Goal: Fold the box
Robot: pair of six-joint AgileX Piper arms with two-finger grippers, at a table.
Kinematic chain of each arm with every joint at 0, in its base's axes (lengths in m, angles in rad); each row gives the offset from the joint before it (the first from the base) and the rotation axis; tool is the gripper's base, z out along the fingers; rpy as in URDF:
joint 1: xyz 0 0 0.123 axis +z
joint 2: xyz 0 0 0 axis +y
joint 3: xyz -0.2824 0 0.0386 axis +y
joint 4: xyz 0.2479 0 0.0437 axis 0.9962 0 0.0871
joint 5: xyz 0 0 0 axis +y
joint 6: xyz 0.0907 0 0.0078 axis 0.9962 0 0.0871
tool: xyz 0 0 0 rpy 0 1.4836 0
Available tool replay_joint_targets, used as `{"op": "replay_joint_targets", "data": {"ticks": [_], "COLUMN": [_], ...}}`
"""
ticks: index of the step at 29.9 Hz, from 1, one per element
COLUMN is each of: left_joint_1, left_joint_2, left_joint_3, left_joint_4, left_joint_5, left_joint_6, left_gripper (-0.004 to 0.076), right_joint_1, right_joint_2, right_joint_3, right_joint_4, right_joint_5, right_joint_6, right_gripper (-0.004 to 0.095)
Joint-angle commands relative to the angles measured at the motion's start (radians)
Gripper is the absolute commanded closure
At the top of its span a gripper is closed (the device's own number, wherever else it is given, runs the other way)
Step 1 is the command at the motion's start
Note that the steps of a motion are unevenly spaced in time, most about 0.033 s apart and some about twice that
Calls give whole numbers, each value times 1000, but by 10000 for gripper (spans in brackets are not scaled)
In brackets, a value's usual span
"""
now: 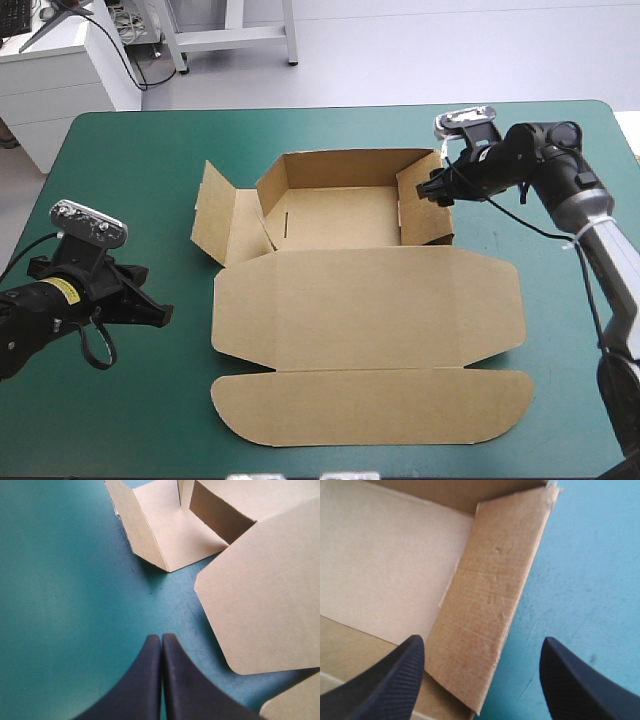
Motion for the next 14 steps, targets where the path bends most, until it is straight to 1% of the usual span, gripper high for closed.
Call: {"op": "replay_joint_targets", "data": {"ticks": [1,4,6,10,14], "left_joint_1": [-2,-2,-2,-2,-2], "left_joint_2": [-11,-11,-11,-11,-11], "left_joint_3": [-24,-24,-24,-24,-24], "left_joint_4": [-8,-8,-8,-8,-8], "left_joint_5": [-60,-60,-60,-60,-60], "left_joint_6": [-11,-11,-11,-11,-11], "left_gripper": [733,733,733,733,733], "right_joint_1": [-2,-2,-2,-2,-2], "right_joint_2": [-100,-113,-113,-109,-54], "right_joint_3": [-118,-204,-241,-252,-252], "right_joint_4": [-6,-6,-6,-8,-10], "right_joint_5": [58,162,203,207,207], "right_joint_6": [11,11,11,15,46], "right_gripper": [294,294,294,294,294]}}
